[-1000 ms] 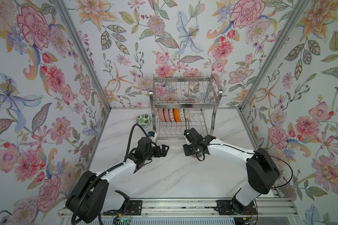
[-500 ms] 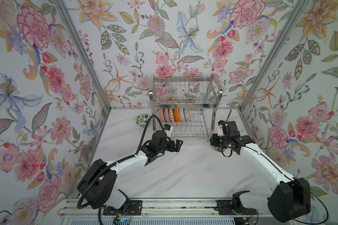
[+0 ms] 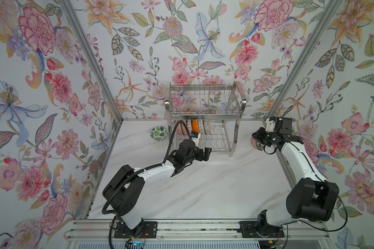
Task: Load bowls into a dish rack
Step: Place the bowl in the dish rack.
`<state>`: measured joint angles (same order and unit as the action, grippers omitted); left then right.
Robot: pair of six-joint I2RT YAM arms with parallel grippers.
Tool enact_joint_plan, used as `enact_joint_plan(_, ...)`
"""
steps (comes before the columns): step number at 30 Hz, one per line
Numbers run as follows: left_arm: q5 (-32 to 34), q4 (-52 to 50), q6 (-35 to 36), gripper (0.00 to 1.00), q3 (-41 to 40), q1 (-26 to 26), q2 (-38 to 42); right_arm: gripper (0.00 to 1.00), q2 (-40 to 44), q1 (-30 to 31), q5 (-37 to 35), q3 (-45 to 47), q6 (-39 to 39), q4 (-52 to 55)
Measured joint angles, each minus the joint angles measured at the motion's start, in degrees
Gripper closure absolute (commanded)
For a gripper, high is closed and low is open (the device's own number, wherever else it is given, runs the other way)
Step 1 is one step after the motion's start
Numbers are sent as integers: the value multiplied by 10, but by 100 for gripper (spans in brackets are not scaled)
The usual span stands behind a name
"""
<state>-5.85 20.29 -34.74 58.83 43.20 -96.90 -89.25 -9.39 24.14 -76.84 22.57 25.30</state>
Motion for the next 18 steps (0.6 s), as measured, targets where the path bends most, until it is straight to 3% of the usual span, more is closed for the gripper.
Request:
enact_joint_plan(10,40,45,1,1,40,6,-62,100,-151,0,157,-93,13,-140)
enact_joint_plan(18,66,55,4,1,46,7,-83,100,-214,32,259,-111,48,-247)
